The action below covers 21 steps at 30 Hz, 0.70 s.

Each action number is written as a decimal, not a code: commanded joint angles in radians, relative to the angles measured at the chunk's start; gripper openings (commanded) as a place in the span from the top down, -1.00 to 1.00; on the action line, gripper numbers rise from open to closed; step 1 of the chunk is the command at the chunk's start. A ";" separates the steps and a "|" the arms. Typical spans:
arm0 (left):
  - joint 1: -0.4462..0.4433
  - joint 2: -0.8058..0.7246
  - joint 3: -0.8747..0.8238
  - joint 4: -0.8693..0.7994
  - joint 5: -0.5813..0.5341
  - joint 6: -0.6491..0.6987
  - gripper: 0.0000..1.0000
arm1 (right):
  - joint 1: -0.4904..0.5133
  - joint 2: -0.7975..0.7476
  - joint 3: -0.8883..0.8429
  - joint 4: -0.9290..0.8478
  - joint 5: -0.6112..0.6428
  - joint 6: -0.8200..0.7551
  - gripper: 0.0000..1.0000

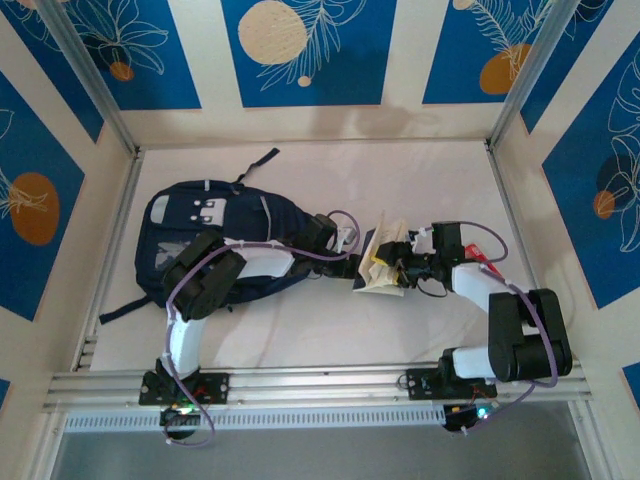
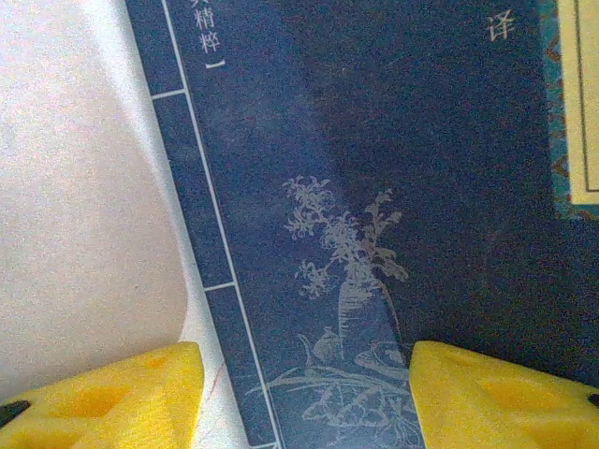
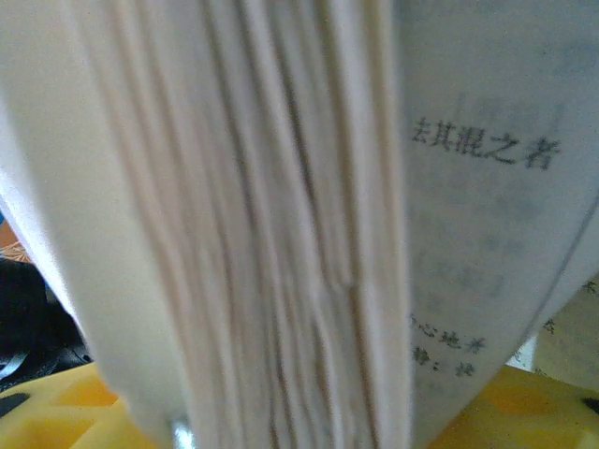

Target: Pack the student bag

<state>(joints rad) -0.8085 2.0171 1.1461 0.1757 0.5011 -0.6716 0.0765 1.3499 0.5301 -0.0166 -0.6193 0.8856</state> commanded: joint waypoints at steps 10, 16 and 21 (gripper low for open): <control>-0.011 -0.006 -0.037 -0.130 0.015 0.012 -0.21 | -0.023 -0.186 -0.012 -0.077 0.053 -0.005 0.02; -0.011 -0.012 -0.029 -0.135 0.017 0.011 -0.21 | -0.029 -0.171 -0.008 -0.074 0.045 -0.001 0.31; -0.010 -0.016 -0.033 -0.140 0.013 0.016 -0.21 | -0.029 -0.159 0.006 -0.098 0.046 -0.016 0.64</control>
<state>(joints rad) -0.8085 2.0090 1.1400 0.1638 0.5011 -0.6708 0.0509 1.1858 0.5274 -0.0841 -0.5591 0.8825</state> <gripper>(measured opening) 0.605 0.201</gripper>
